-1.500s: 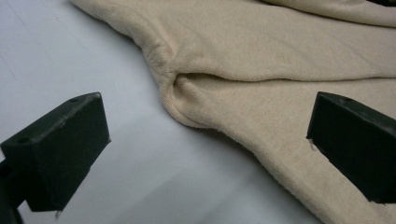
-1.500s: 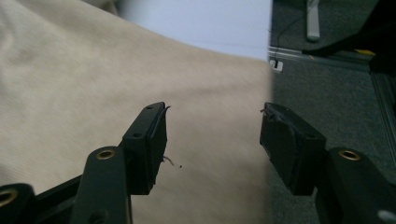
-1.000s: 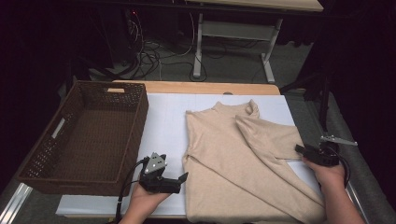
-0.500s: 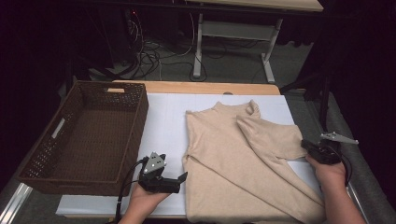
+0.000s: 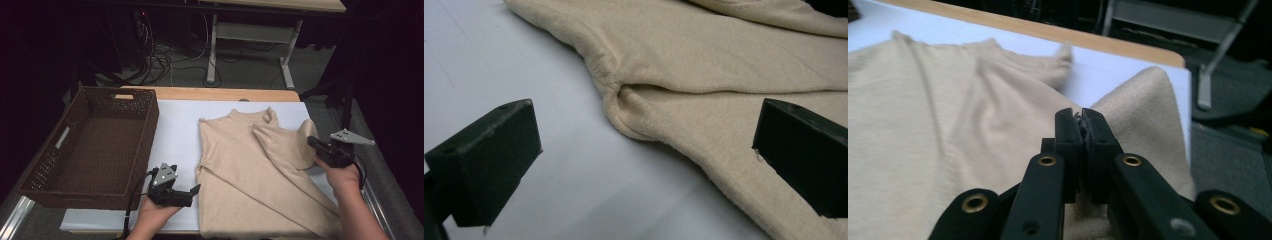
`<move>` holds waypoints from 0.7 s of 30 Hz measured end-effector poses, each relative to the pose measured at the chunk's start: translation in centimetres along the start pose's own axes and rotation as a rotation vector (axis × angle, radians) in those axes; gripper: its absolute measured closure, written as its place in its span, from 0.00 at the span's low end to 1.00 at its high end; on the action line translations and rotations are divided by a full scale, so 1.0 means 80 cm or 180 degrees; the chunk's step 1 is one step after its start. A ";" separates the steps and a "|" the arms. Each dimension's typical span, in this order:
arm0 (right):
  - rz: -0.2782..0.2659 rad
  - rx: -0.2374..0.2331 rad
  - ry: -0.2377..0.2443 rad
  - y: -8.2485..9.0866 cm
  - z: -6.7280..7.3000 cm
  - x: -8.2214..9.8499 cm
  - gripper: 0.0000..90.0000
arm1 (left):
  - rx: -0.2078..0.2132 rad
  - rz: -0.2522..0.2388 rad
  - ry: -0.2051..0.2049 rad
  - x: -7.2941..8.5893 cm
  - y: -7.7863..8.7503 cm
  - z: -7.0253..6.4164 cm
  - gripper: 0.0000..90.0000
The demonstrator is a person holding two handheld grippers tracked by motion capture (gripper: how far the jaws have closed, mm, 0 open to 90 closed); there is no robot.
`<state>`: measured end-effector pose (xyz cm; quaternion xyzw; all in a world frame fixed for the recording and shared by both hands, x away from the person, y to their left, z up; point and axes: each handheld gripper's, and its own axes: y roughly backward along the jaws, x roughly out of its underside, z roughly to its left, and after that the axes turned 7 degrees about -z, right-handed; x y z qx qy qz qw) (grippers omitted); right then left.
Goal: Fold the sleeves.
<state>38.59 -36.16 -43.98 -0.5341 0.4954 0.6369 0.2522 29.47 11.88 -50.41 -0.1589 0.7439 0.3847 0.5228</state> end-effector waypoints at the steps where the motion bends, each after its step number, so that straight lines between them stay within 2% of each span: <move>1: -0.0012 -0.0042 0.0035 -0.002 0.007 -0.004 0.97 | -0.0003 -0.0005 0.0003 0.000 0.000 0.000 0.00; 4: -0.0044 -0.0175 0.0119 -0.009 0.029 -0.012 0.97 | -0.0004 -0.0010 0.0003 0.000 0.001 0.001 0.00; 6: -0.0033 -0.0267 0.0227 -0.015 0.046 -0.016 0.97 | -0.0003 -0.0013 0.0002 -0.001 0.001 0.001 0.00; 7: -0.0033 -0.0267 0.0227 -0.015 0.046 -0.016 0.97 | -0.0003 -0.0013 0.0002 -0.001 0.001 0.001 0.00; 8: -0.0024 -0.0321 0.0268 -0.018 0.055 -0.016 0.97 | -0.0003 -0.0015 0.0002 -0.001 0.001 0.001 0.00; 12: 0.0052 -0.0551 0.0419 -0.032 0.091 -0.011 0.97 | -0.0001 -0.0019 -0.0001 -0.001 0.001 0.001 0.00; 15: 0.0160 -0.0708 0.0544 -0.047 0.117 0.001 0.97 | -0.0002 -0.0014 -0.0003 -0.001 0.001 0.001 0.00; 18: 0.0280 -0.0803 0.0558 -0.059 0.132 0.014 0.97 | -0.0003 -0.0018 -0.0013 -0.001 0.001 0.001 0.00; 21: 0.0335 -0.0822 0.0545 -0.064 0.135 0.021 0.96 | -0.0006 -0.0022 -0.0013 -0.001 0.002 0.002 0.00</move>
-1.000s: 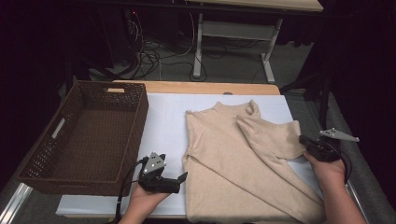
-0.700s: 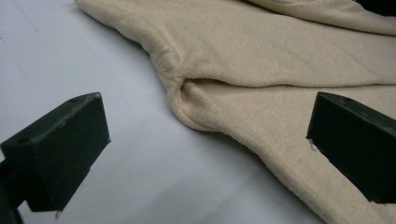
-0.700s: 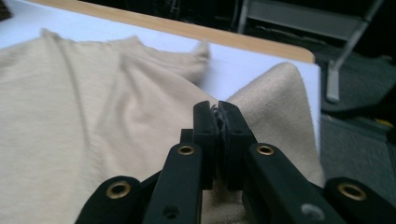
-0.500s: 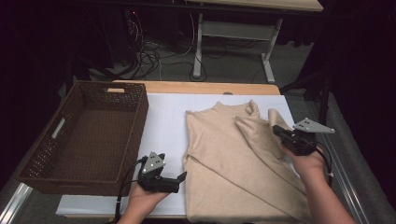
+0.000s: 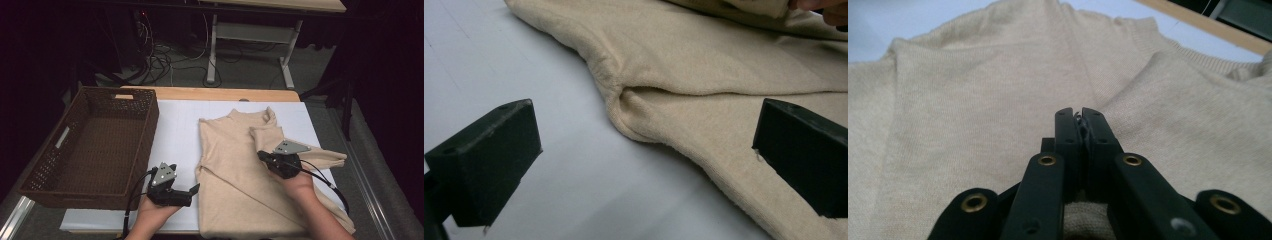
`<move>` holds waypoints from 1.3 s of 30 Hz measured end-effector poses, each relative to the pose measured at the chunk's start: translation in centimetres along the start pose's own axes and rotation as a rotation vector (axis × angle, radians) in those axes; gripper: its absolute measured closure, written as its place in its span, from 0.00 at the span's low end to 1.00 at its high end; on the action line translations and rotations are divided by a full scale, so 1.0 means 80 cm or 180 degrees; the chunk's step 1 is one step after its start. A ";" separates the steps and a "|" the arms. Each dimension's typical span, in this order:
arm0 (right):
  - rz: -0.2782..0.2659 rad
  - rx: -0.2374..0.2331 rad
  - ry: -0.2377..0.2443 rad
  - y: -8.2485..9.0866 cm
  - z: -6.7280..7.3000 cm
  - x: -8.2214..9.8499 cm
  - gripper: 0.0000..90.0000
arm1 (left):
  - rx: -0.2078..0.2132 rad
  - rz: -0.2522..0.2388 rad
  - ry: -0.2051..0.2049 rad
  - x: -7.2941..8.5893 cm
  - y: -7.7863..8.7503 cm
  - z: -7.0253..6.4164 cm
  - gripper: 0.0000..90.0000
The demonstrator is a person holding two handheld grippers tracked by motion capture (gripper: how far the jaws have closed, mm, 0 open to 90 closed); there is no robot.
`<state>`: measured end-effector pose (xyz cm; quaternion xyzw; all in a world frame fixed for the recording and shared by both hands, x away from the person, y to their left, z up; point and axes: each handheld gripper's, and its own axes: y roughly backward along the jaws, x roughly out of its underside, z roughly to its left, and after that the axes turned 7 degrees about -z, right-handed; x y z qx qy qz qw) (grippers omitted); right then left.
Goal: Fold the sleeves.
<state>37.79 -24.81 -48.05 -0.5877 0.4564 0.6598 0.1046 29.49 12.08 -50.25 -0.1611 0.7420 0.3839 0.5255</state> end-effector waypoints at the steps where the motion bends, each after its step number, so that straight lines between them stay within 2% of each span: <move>1: 0.0001 -0.0007 -0.0026 0.000 -0.001 0.000 0.94 | -0.0002 -0.0001 0.0004 0.000 0.000 0.000 0.00; 5: -0.0116 -0.0044 -0.0141 0.010 -0.012 -0.007 0.72 | 0.0000 -0.0008 0.0007 0.000 0.001 0.000 0.00; 7: -0.0146 -0.0015 -0.0173 0.015 -0.015 -0.009 0.69 | 0.0001 -0.0008 0.0006 0.000 0.001 0.000 0.00; 9: -0.0233 0.0050 -0.0278 0.028 -0.027 -0.013 0.64 | 0.0002 -0.0004 0.0002 0.000 0.001 -0.001 0.00; 13: -0.0279 0.0303 -0.0404 0.056 -0.056 -0.012 0.60 | 0.0003 0.0004 0.0003 0.000 0.000 -0.002 0.00; 16: -0.0253 0.0493 -0.0500 0.075 -0.081 -0.002 0.59 | 0.0005 0.0007 -0.0002 0.000 0.000 -0.002 0.00; 19: -0.0148 0.0681 -0.0624 0.091 -0.106 0.017 0.58 | 0.0007 0.0012 -0.0001 0.000 -0.001 -0.002 0.00; 22: -0.0038 0.0835 -0.0747 0.101 -0.123 0.037 0.54 | 0.0009 0.0022 -0.0004 0.001 -0.002 -0.003 0.00; 31: 0.0292 0.1134 -0.1114 0.114 -0.152 0.099 0.37 | 0.0011 0.0032 0.0001 0.002 -0.003 -0.003 0.00; 35: 0.0385 0.1153 -0.1236 0.113 -0.158 0.112 0.33 | 0.0010 0.0036 0.0002 0.002 -0.004 -0.003 0.00; 39: 0.0458 0.1129 -0.1292 0.108 -0.161 0.120 0.36 | 0.0006 0.0035 -0.0002 0.002 -0.004 -0.003 0.00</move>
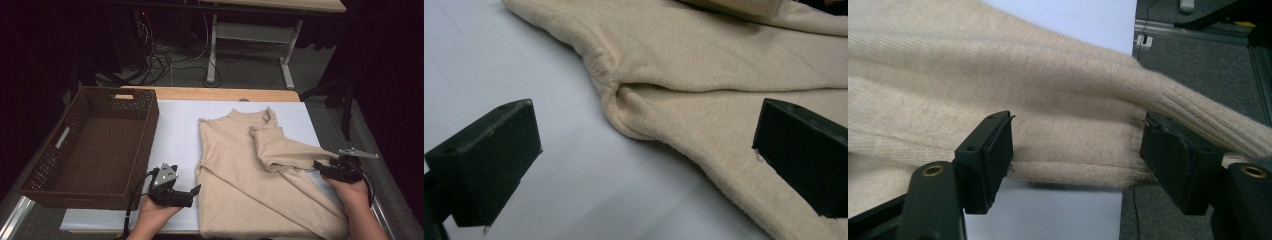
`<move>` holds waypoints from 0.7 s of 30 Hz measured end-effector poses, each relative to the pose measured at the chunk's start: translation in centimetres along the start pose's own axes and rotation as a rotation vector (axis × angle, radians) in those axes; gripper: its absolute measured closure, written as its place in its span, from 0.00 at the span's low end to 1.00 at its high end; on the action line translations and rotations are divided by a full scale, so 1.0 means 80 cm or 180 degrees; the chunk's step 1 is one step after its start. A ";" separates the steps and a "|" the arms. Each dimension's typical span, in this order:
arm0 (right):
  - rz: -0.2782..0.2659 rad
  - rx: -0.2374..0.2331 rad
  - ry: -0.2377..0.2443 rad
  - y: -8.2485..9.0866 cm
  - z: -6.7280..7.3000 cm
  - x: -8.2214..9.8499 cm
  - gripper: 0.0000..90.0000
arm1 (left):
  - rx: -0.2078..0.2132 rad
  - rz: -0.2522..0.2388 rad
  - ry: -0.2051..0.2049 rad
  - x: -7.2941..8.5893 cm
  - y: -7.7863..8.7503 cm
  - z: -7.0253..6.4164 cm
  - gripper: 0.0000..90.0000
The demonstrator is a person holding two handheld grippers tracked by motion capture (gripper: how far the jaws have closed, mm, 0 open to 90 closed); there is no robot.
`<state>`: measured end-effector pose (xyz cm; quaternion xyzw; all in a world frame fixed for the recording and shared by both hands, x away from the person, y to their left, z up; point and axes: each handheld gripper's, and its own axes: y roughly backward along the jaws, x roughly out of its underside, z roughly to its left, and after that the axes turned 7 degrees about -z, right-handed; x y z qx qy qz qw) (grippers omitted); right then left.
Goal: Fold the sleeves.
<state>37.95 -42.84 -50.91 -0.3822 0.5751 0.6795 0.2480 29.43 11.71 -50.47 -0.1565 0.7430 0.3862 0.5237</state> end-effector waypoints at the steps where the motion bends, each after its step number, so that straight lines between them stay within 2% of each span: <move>1: 0.0015 -0.0027 -0.0010 -0.001 -0.001 0.000 0.39 | -0.0005 0.0006 -0.0005 0.000 0.000 0.000 0.00; 9: -0.0072 0.0064 -0.0048 0.001 -0.009 0.003 0.66 | -0.0026 0.0003 -0.0009 0.000 0.002 0.001 0.00; 14: -0.0124 0.0157 0.0073 0.004 -0.010 0.002 0.92 | -0.0013 0.0011 -0.0031 0.000 0.000 -0.001 0.00; 18: -0.0125 0.0158 0.0170 0.003 -0.005 0.001 0.95 | -0.0016 0.0006 -0.0023 0.000 0.001 -0.001 0.00; 21: -0.0188 0.0110 0.0181 0.006 -0.001 -0.004 0.95 | -0.0017 0.0006 -0.0023 0.000 0.001 -0.001 0.00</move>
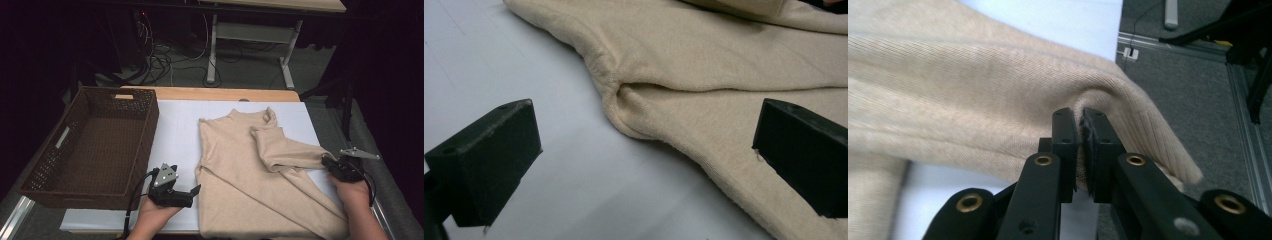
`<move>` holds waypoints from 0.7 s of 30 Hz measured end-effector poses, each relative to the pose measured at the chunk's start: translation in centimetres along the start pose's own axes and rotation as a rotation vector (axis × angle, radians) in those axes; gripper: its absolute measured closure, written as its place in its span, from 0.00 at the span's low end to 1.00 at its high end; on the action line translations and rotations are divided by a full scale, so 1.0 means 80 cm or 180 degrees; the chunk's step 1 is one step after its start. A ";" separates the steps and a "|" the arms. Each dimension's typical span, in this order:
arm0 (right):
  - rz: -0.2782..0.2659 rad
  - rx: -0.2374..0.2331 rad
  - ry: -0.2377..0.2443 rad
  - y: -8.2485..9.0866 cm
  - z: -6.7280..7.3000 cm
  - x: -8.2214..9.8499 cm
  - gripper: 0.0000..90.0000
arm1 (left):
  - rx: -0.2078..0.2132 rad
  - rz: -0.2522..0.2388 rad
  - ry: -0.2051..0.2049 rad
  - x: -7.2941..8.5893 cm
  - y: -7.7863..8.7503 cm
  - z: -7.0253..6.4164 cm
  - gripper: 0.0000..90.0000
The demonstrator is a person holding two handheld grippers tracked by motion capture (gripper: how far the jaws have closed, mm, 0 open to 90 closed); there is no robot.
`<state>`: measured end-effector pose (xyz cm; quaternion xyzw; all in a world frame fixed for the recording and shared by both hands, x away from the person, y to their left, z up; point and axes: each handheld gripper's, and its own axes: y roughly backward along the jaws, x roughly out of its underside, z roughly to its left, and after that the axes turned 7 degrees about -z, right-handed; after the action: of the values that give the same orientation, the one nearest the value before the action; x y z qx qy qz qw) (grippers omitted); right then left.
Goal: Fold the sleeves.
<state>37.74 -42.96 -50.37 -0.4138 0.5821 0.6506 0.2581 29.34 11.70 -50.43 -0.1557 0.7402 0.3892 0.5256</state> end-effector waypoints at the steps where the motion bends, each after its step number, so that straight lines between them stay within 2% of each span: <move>1: -0.0043 -0.0019 -0.0002 0.003 0.002 -0.003 0.95 | 0.0001 0.0002 0.0004 0.000 0.000 0.000 0.00; 3: -0.0146 -0.0078 0.0021 0.008 0.007 -0.011 0.95 | 0.0005 0.0002 0.0007 0.000 -0.001 0.000 0.00; 7: -0.0325 -0.0248 0.0179 0.019 0.034 -0.034 0.95 | 0.0007 0.0003 0.0004 0.000 -0.001 0.000 0.00; 11: -0.0507 -0.0464 0.0416 0.028 0.077 -0.059 0.95 | 0.0007 -0.0002 0.0000 0.000 0.000 0.000 0.00; 12: -0.0507 -0.0464 0.0416 0.028 0.077 -0.059 0.95 | 0.0007 -0.0002 0.0000 0.000 0.000 0.000 0.00; 18: -0.0654 -0.0799 0.0651 0.032 0.134 -0.080 0.95 | 0.0004 -0.0011 0.0004 -0.001 0.001 0.001 0.00; 21: -0.0684 -0.0950 0.0758 0.032 0.160 -0.084 0.95 | 0.0002 -0.0018 0.0009 -0.001 0.002 0.002 0.00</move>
<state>36.12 -30.06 -43.64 -0.5810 0.4583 0.6448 0.1912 29.37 11.86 -50.32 -0.1582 0.7406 0.3874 0.5257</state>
